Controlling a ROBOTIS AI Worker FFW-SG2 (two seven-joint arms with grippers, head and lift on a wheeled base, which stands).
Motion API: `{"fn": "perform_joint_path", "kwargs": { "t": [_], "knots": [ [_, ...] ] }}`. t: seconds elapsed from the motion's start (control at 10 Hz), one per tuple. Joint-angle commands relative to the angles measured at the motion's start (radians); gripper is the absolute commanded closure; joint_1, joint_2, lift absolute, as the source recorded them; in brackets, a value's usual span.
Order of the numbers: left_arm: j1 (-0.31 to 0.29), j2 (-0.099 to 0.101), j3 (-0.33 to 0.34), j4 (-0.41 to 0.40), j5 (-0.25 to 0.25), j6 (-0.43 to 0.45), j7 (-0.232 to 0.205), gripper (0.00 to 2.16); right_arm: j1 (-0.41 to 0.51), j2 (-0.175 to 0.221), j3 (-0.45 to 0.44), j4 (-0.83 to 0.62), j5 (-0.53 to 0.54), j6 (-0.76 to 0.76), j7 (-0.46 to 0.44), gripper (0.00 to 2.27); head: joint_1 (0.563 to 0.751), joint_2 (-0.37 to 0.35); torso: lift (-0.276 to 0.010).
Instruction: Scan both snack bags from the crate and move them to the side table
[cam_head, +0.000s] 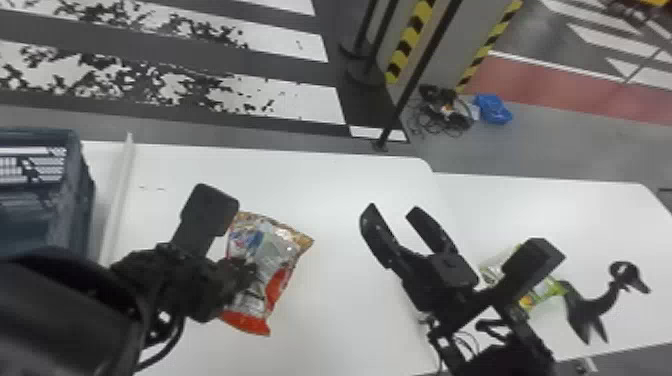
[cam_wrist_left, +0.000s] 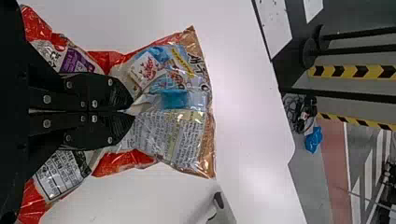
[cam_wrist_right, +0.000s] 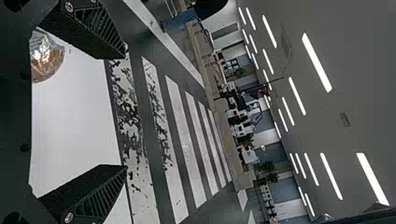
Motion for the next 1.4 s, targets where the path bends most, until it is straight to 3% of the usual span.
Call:
{"fn": "perform_joint_path", "kwargs": {
  "t": [0.0,0.4,0.9,1.0,1.1,1.2,1.3],
  "knots": [
    [-0.004,-0.004,-0.065,0.074,-0.049,-0.073,-0.008,2.13,0.0,0.002,-0.002,0.0,-0.008,-0.012,0.0,0.09,0.695,-0.35,-0.029],
    [0.004,-0.009,-0.136,0.215,-0.065,-0.251,-0.014,2.13,-0.001,0.002,-0.006,0.0,-0.028,-0.031,0.0,0.09,0.695,-0.35,-0.029],
    [-0.007,-0.05,-0.187,0.398,-0.06,-0.416,-0.034,2.13,0.012,0.002,0.001,-0.003,-0.031,-0.052,0.008,0.09,0.695,-0.35,-0.029],
    [-0.006,-0.053,-0.187,0.413,-0.06,-0.441,-0.014,2.06,0.015,0.002,-0.002,-0.003,-0.032,-0.055,0.011,0.09,0.695,-0.35,-0.029],
    [0.004,-0.049,-0.187,0.402,-0.06,-0.456,0.021,1.59,0.015,0.002,-0.003,-0.003,-0.034,-0.055,0.011,0.09,0.695,-0.35,-0.029],
    [0.011,-0.046,-0.174,0.387,-0.057,-0.45,0.012,0.23,0.017,0.002,-0.006,-0.003,-0.037,-0.055,0.011,0.09,0.695,-0.35,-0.029],
    [0.019,-0.043,-0.164,0.355,-0.052,-0.441,0.009,0.0,0.018,0.002,-0.006,-0.006,-0.038,-0.058,0.011,0.09,0.695,-0.35,-0.029]
  ]
}}
